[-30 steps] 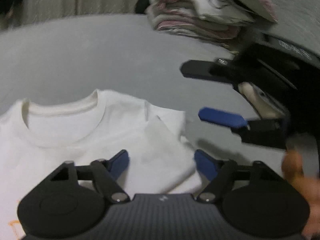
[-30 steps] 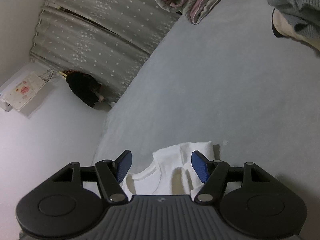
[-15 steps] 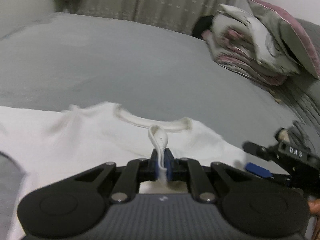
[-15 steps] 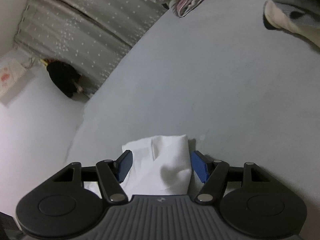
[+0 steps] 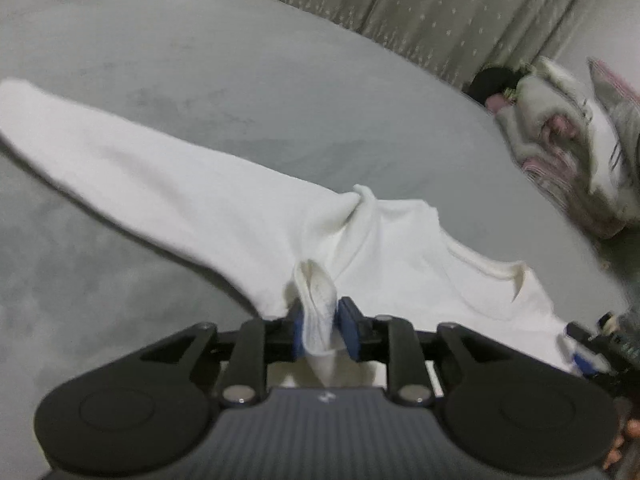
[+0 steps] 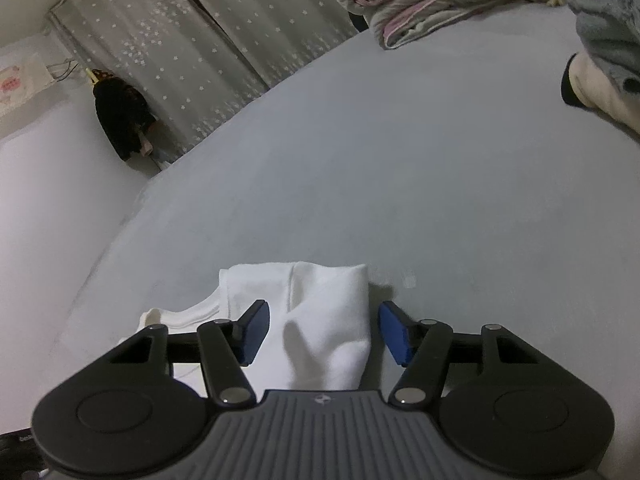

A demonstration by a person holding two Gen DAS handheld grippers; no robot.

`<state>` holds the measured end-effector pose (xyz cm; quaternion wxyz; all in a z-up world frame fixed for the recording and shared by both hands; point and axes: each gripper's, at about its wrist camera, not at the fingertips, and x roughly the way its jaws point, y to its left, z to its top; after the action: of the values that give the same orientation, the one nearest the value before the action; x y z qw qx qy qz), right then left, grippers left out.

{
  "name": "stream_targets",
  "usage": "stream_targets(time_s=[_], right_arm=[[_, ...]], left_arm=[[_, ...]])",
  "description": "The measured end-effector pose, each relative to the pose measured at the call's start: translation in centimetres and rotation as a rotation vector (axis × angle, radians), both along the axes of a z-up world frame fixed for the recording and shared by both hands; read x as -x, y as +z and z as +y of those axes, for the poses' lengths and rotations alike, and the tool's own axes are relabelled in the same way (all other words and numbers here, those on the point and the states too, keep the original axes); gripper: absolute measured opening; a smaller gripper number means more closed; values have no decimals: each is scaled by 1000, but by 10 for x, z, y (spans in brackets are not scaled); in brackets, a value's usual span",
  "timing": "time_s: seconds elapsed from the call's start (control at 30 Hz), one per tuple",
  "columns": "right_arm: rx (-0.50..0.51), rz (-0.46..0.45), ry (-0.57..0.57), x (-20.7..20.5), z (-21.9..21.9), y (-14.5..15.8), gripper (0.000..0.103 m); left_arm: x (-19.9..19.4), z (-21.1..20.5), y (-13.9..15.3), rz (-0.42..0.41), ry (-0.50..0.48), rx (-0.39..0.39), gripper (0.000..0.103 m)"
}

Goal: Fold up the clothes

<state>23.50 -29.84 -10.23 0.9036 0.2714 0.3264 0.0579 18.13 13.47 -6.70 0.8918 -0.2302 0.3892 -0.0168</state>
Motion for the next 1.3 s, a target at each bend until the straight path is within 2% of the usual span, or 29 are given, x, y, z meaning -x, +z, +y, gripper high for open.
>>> stream_targets(time_s=[0.03, 0.1, 0.27, 0.37, 0.43, 0.47, 0.57, 0.6, 0.73, 0.8, 0.9, 1.03, 1.13, 1.23, 1.27, 1.3], right_arm=[[10, -6, -4, 0, 1, 0, 57], [32, -19, -14, 1, 4, -1, 47], [59, -25, -20, 5, 6, -2, 34], [71, -28, -21, 7, 7, -2, 32], [80, -28, -16, 8, 8, -1, 32], [87, -28, -12, 8, 8, 0, 32], [119, -42, -15, 8, 9, 3, 11], [122, -58, -21, 10, 9, 5, 10], [123, -113, -74, 17, 7, 12, 9], [91, -116, -99, 19, 1, 12, 8], [43, -89, -102, 16, -6, 7, 8], [54, -61, -107, 13, -5, 4, 8], [58, -41, -112, 10, -6, 1, 8], [56, -31, -113, 9, -9, 3, 9], [59, -29, -114, 8, -10, 4, 12], [62, -33, -118, 9, -11, 7, 19]], left_arm=[[-1, 3, -1, -12, 7, 22, 26], [-3, 7, 0, -27, 23, 49, 28], [-13, 9, 2, -12, 64, 63, 28], [-16, 7, 0, 17, 54, 43, 23], [-15, 4, 1, 17, 50, 9, 9], [-14, 3, 3, 12, 48, -7, 7], [-6, -2, 16, -56, 34, -46, 7], [-3, -4, 21, -95, 21, -58, 7], [1, -11, 41, -267, -27, -74, 7], [-1, -10, 46, -327, -39, -70, 7], [-20, -6, 36, -293, -39, -82, 7], [-47, -3, 6, -184, -26, -110, 7], [-55, -2, -9, -130, 49, -222, 7], [-46, 1, -4, -147, 86, -239, 11], [-40, -2, 2, -172, 85, -253, 12], [-35, -6, 7, -203, 77, -270, 15]])
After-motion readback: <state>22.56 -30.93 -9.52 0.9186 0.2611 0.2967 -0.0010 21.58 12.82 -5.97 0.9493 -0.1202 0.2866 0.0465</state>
